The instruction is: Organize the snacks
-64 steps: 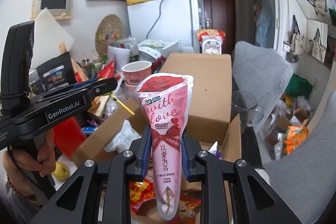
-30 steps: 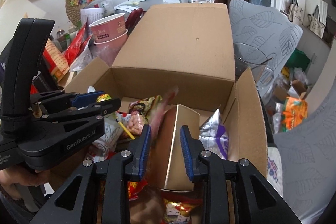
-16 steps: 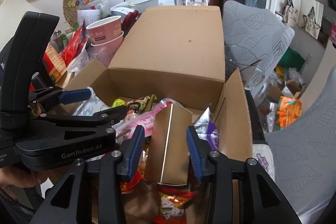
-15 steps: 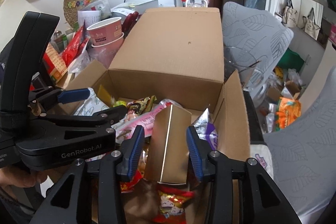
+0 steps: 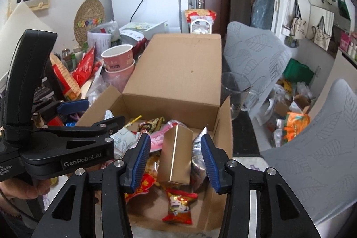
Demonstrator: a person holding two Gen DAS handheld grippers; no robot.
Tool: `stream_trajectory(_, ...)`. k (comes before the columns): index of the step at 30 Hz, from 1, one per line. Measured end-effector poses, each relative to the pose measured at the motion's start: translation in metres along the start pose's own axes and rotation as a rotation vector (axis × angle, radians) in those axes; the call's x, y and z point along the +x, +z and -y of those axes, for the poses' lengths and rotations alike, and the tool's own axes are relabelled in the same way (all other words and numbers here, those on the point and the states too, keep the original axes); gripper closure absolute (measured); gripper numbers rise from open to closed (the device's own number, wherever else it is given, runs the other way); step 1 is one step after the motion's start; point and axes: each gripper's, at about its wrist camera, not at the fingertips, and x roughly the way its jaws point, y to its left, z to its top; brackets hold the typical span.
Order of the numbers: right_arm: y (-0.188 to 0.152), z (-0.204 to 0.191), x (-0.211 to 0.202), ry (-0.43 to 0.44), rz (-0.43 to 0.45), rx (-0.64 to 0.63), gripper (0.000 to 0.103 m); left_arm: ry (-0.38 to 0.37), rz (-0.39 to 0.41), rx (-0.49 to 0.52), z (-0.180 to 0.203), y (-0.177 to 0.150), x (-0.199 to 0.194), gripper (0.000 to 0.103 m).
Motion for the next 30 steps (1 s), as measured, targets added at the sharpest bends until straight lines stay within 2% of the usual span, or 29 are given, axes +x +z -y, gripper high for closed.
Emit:
stream_trajectory(5, 0.002, 0.000, -0.031, -0.001, 0.052, 0.021, 0.053, -0.003, 0.051, 0.002, 0.001, 0.001, -0.034, 0.028)
stream_trajectory(14, -0.004, -0.006, -0.089, -0.002, 0.144, 0.033, 0.053, -0.005, 0.146, 0.006, 0.002, -0.011, -0.099, 0.028)
stream_trajectory(17, -0.008, -0.007, -0.108, -0.005, 0.176, 0.035, 0.048, -0.019, 0.175, 0.005, 0.002, -0.018, -0.120, 0.028)
stream_trajectory(21, -0.017, -0.012, -0.137, -0.007, 0.228, 0.019, 0.047, -0.034, 0.212, 0.005, 0.000, -0.032, -0.146, 0.028)
stream_trajectory(24, -0.026, -0.016, -0.158, -0.013, 0.270, 0.015, 0.040, -0.040, 0.238, 0.005, 0.000, -0.043, -0.165, 0.028)
stream_trajectory(27, -0.035, -0.020, -0.176, -0.018, 0.292, 0.010, 0.039, -0.049, 0.251, 0.002, -0.001, -0.053, -0.177, 0.028)
stream_trajectory(30, -0.045, -0.026, -0.188, -0.020, 0.309, 0.001, 0.033, -0.058, 0.260, 0.003, -0.002, -0.066, -0.188, 0.028)
